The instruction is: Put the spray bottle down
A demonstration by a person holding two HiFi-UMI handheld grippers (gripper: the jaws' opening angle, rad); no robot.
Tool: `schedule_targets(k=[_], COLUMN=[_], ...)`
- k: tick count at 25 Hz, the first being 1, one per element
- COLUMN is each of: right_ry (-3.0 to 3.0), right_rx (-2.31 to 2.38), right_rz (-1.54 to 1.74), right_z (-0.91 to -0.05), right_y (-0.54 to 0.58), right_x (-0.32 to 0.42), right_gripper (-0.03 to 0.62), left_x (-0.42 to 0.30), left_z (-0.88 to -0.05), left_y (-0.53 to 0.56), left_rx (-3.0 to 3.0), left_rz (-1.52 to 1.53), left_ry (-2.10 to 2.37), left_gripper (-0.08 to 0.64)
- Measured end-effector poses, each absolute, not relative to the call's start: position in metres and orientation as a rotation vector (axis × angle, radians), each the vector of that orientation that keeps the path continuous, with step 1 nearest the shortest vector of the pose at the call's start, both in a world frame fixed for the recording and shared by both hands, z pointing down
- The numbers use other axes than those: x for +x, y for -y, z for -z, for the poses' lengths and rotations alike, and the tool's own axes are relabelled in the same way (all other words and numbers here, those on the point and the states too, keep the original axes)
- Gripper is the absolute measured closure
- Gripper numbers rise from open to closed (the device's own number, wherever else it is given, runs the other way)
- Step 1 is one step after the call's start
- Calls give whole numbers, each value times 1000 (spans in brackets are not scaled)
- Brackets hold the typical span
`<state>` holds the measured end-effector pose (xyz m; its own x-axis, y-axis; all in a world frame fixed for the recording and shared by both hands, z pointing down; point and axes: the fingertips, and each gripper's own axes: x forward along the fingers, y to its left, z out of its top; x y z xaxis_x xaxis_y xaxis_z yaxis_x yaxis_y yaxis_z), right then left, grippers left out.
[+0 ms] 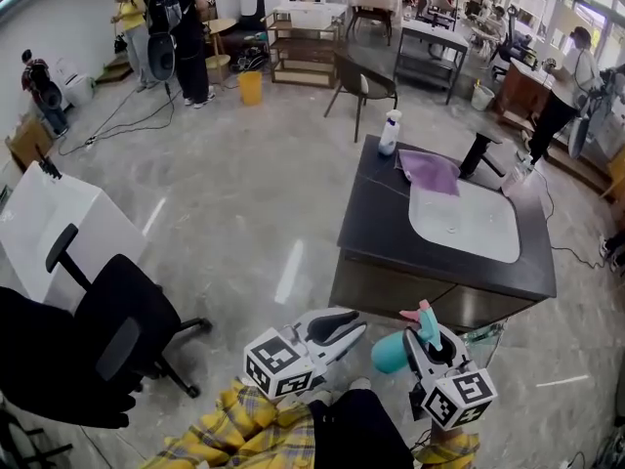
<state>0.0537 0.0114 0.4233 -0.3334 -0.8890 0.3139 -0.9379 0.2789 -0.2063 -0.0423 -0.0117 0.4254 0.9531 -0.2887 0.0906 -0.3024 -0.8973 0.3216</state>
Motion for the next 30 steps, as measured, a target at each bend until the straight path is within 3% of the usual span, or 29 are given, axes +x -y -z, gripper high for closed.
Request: schedule_targets(k=[30], right_ry=[2579], right_rx=[1556], right_rz=[-421], right_z=[-404], right_y=[153], right_x=[184], right_gripper=[456], left_x=[95], left_z=[-420], left_y=[158], left_rx=[2770], left_rz=[-81], left_ry=[625], left_gripper=[483])
